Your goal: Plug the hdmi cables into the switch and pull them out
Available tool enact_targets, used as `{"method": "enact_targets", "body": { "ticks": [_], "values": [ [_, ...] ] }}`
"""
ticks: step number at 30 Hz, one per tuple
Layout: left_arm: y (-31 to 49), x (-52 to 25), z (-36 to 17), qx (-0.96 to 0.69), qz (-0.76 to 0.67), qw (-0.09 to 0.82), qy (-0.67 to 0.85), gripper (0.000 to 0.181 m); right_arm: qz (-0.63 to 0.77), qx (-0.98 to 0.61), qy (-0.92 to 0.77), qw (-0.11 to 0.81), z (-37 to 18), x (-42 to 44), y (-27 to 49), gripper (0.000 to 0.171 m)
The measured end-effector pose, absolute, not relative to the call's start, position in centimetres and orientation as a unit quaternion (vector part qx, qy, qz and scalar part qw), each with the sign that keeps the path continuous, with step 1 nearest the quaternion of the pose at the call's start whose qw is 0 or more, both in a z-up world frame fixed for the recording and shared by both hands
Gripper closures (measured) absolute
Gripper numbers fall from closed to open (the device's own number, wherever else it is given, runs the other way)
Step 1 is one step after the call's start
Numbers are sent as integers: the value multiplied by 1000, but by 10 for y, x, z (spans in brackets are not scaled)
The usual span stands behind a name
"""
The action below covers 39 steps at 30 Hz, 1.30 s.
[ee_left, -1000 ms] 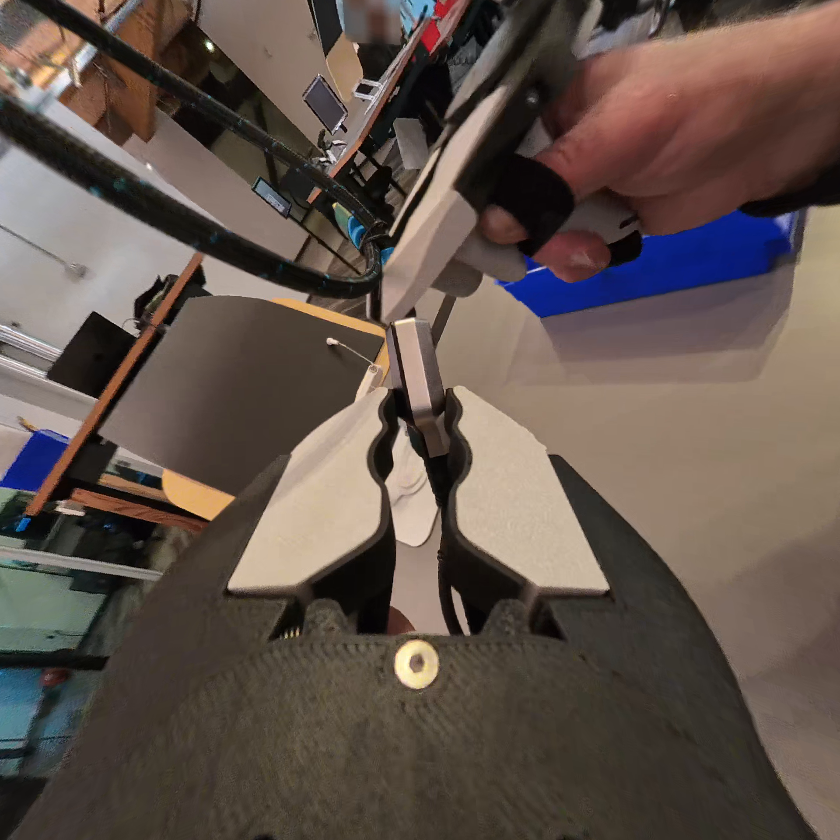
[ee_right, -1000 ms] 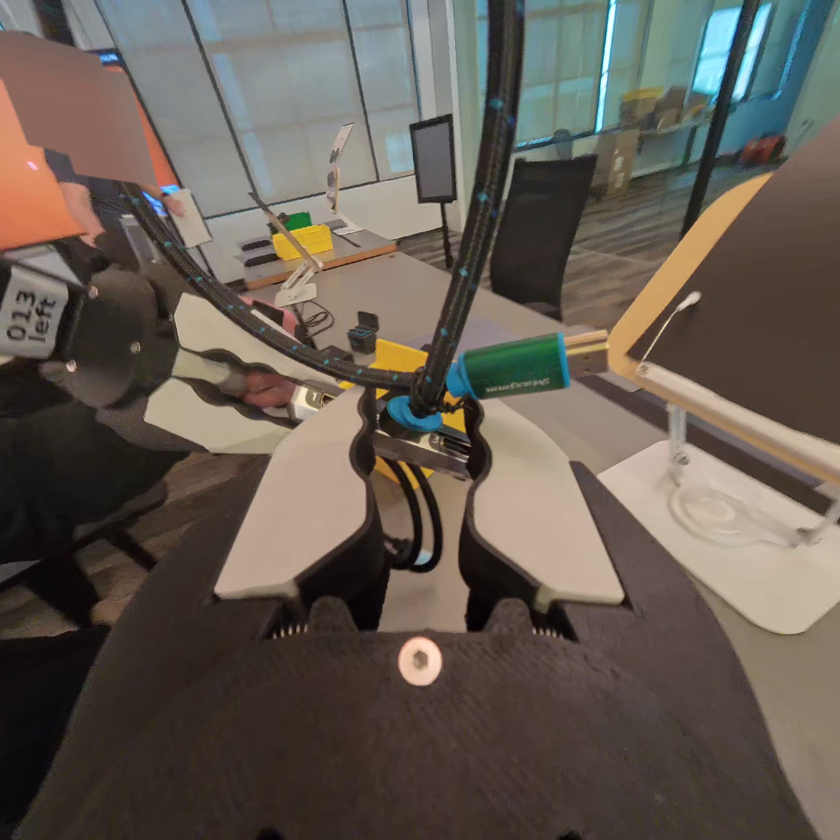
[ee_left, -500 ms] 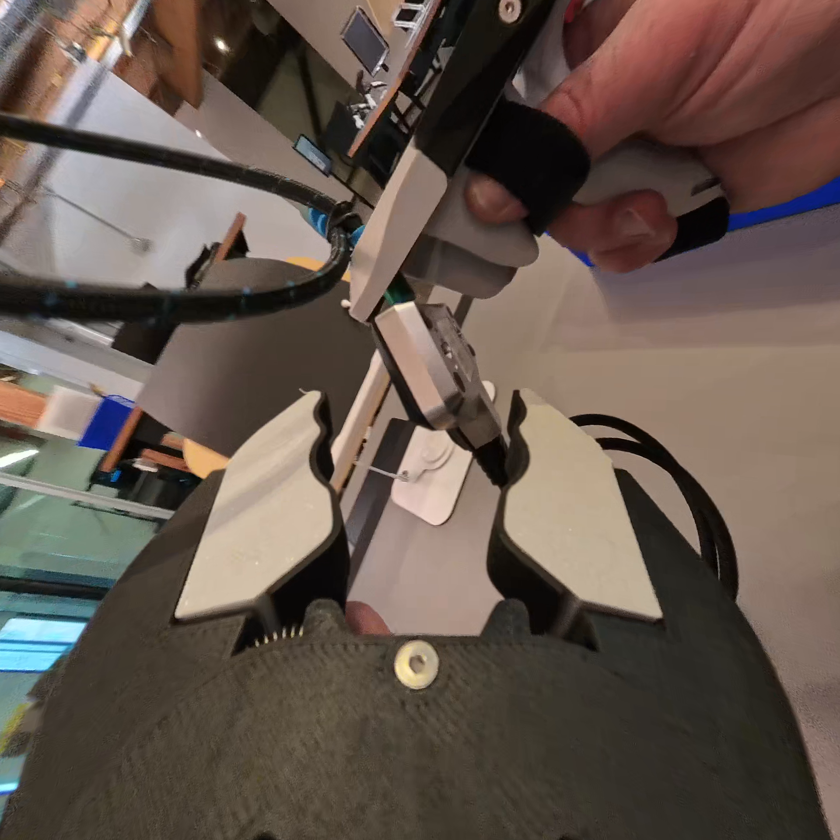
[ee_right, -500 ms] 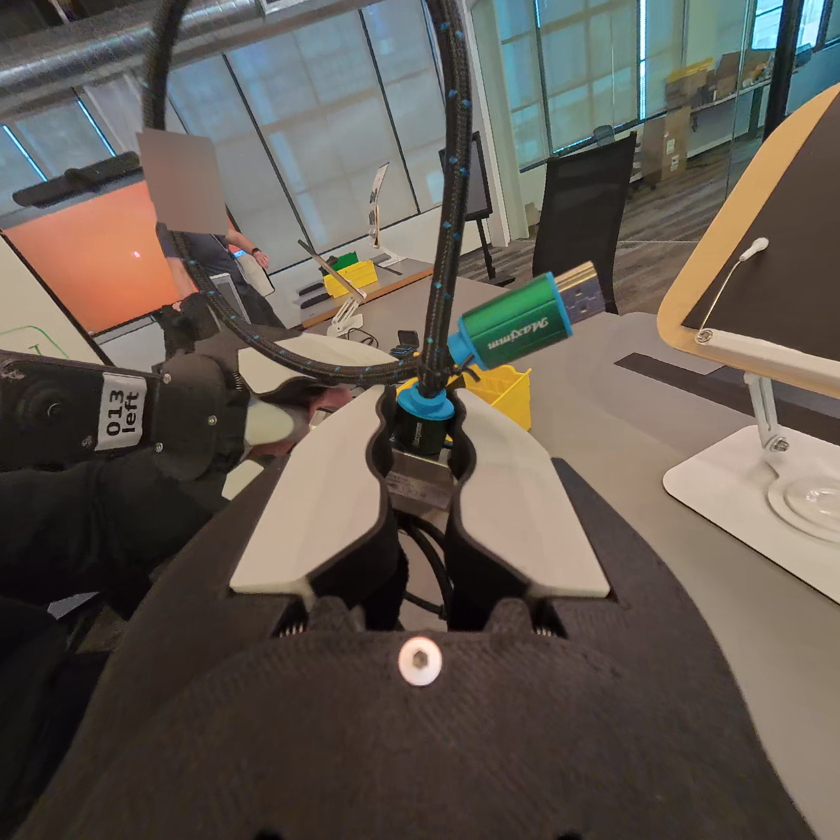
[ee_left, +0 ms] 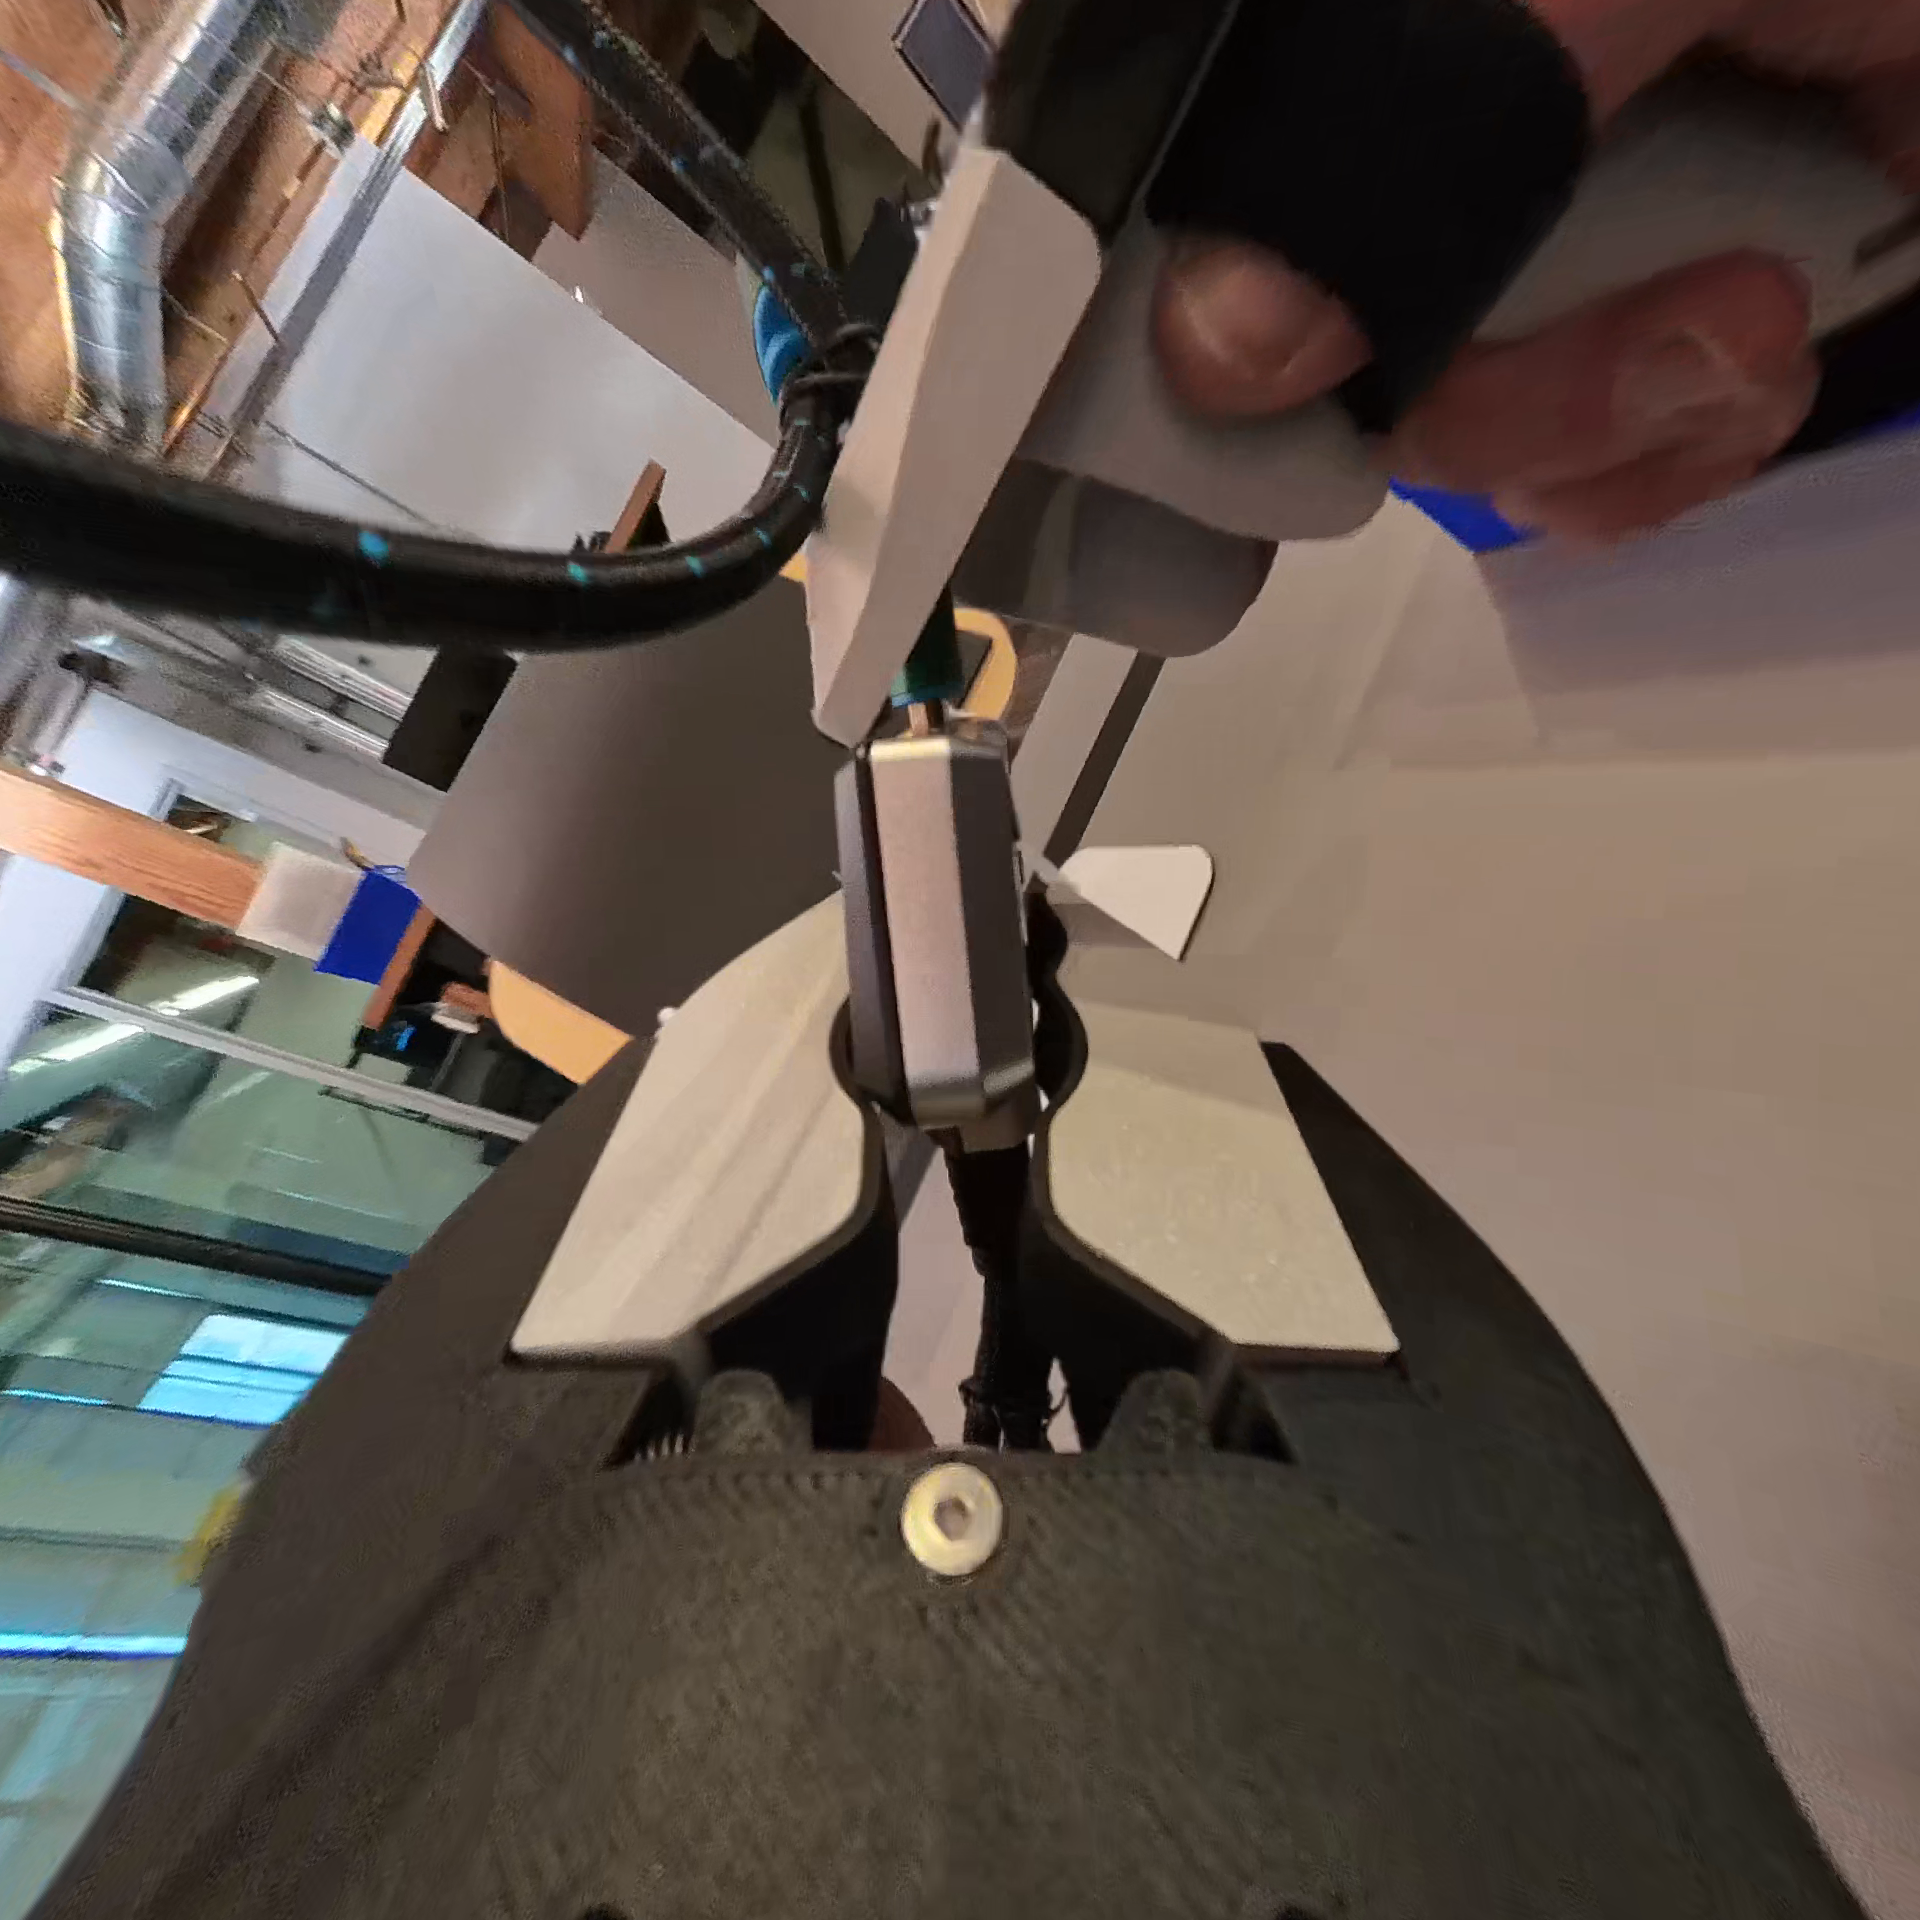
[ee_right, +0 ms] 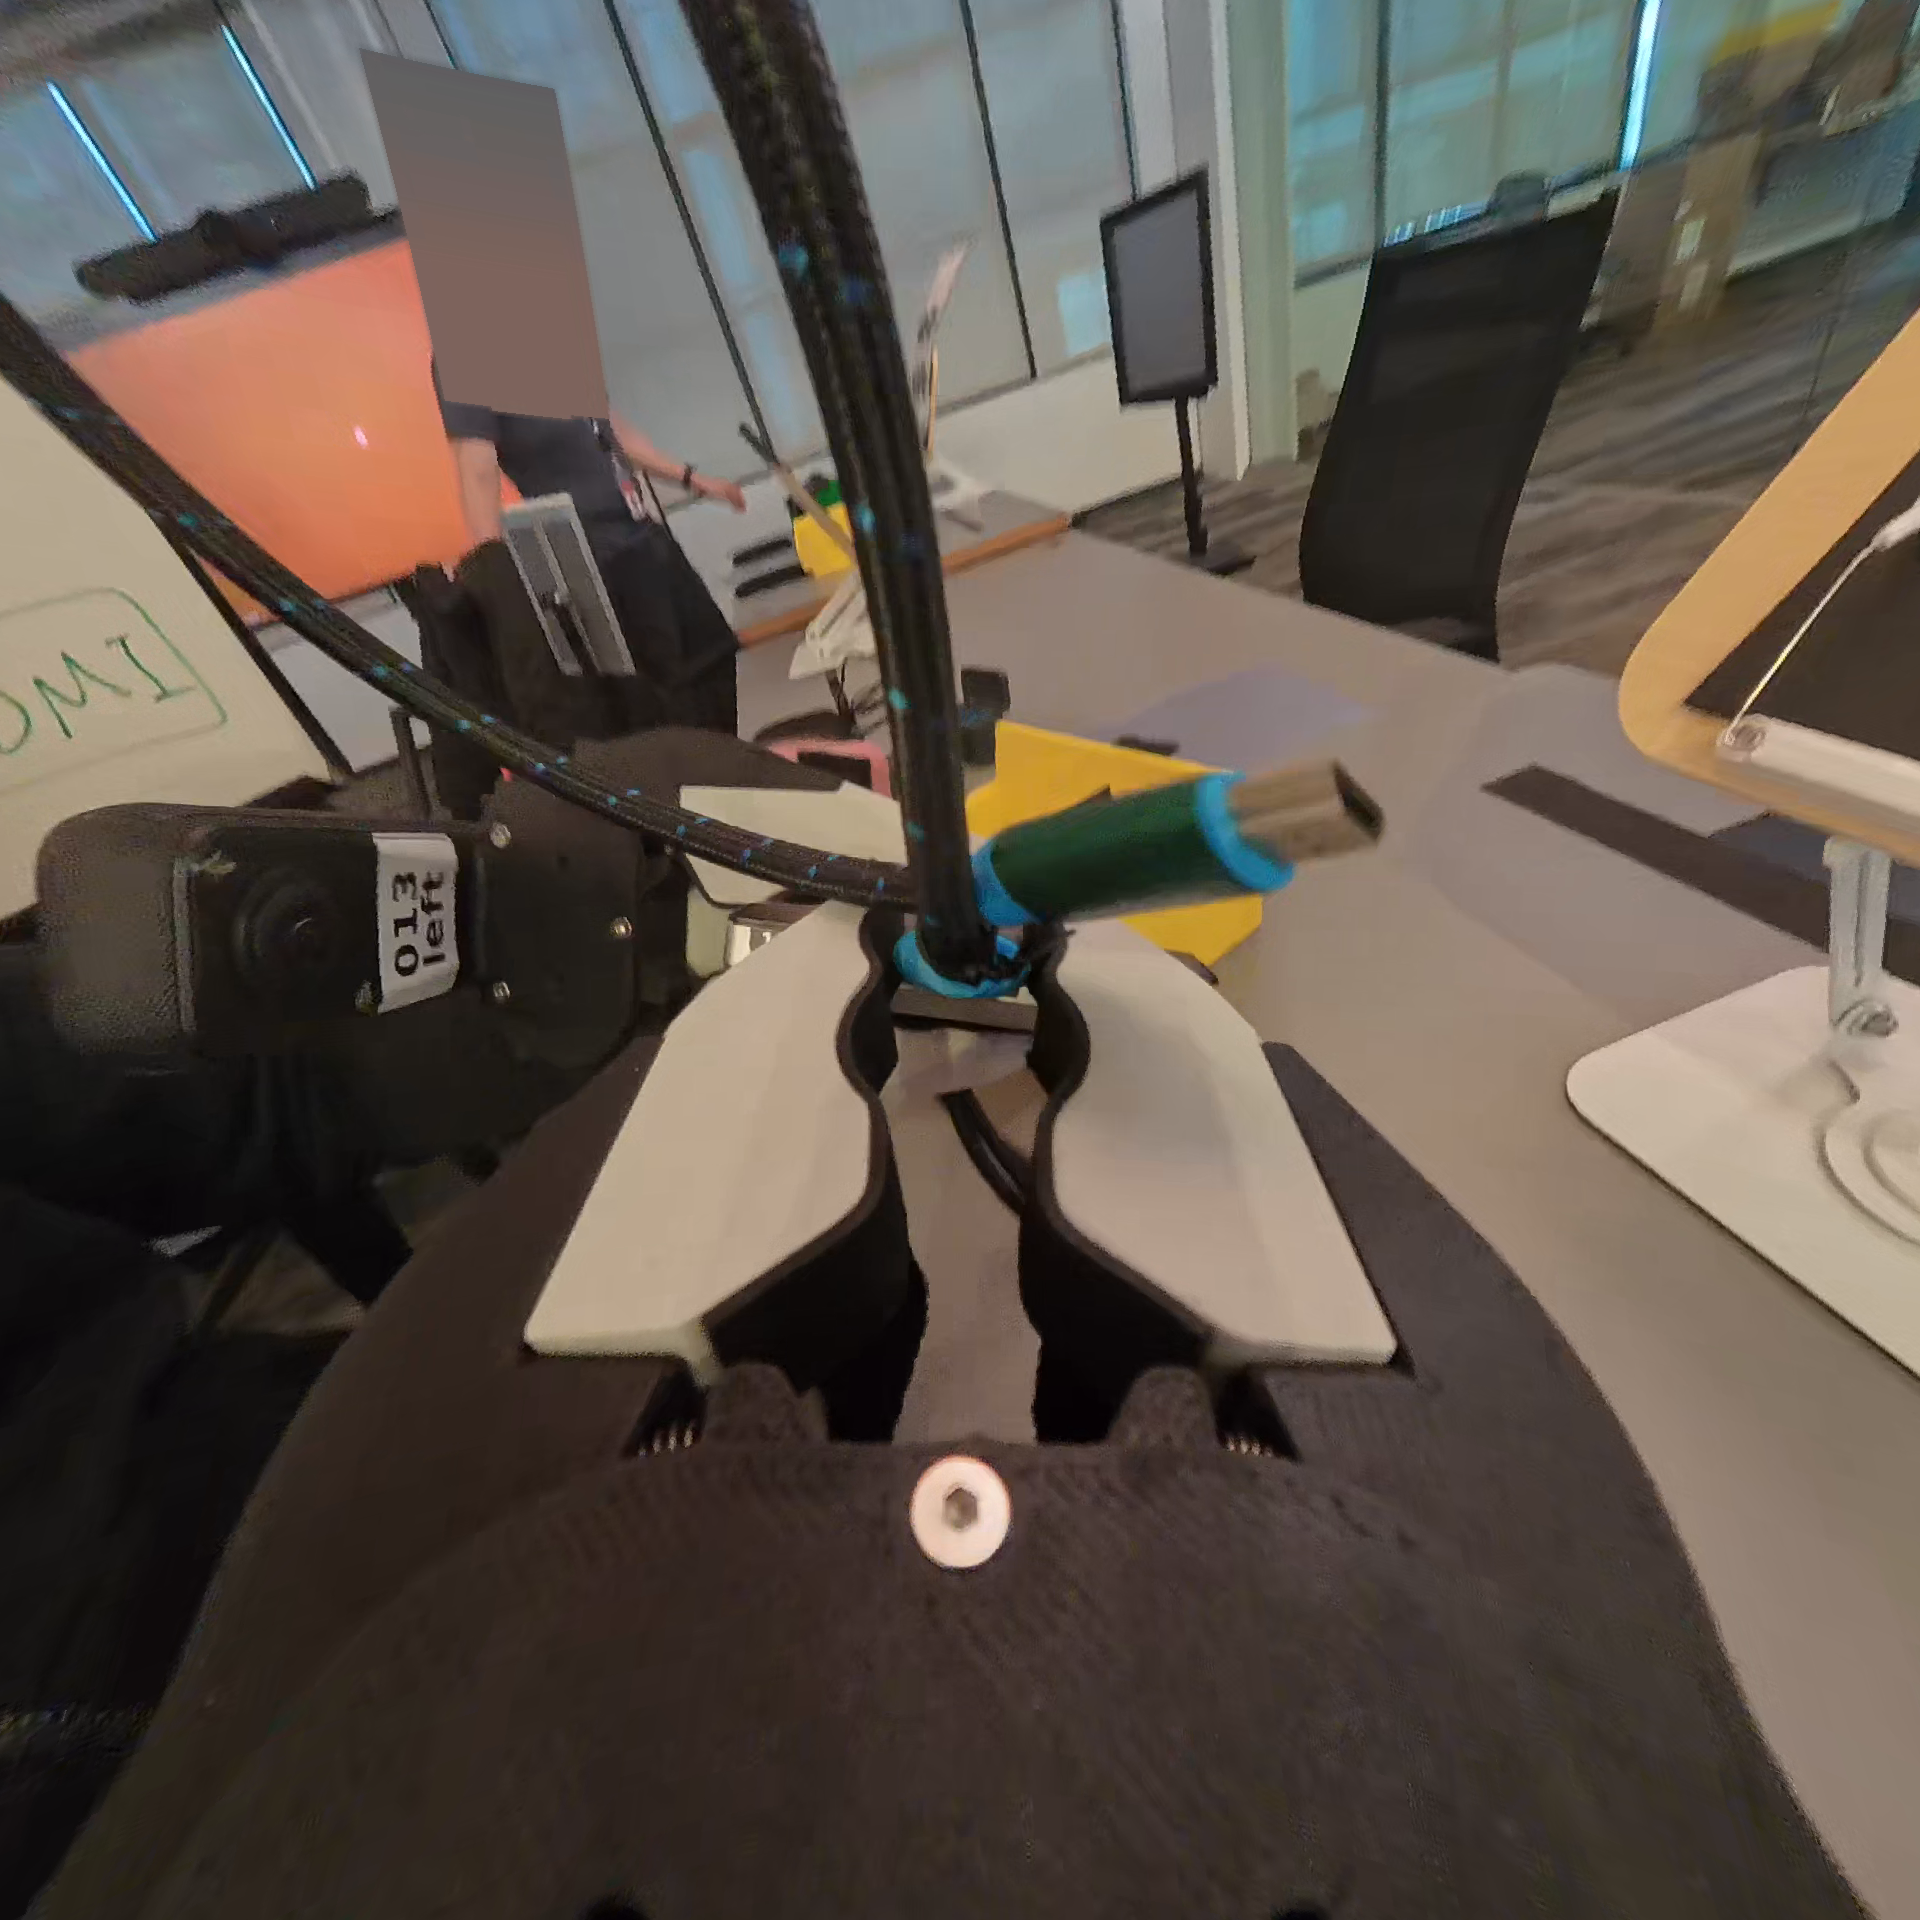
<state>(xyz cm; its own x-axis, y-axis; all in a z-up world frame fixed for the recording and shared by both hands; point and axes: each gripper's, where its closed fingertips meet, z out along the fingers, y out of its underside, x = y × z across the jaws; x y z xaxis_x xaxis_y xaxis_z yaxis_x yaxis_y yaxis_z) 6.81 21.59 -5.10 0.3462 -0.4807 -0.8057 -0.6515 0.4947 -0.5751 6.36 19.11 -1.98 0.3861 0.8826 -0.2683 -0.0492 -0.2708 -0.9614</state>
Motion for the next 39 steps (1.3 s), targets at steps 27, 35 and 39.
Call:
{"method": "enact_targets", "body": {
  "ticks": [27, 35, 39],
  "values": [
    [203, 42, -63, -446, 173, 644, 597, 158, 404, -662, -424, 468, -48, 54, 169, 151],
    [217, 4, -38, -468, 171, 671, 549, 158, 355, -683, -378, 515, -29, 108, 179, 151],
    [209, 13, -20, -471, 167, 671, 548, 159, 285, -731, -366, 501, -33, 134, 185, 151]
  ]
}}
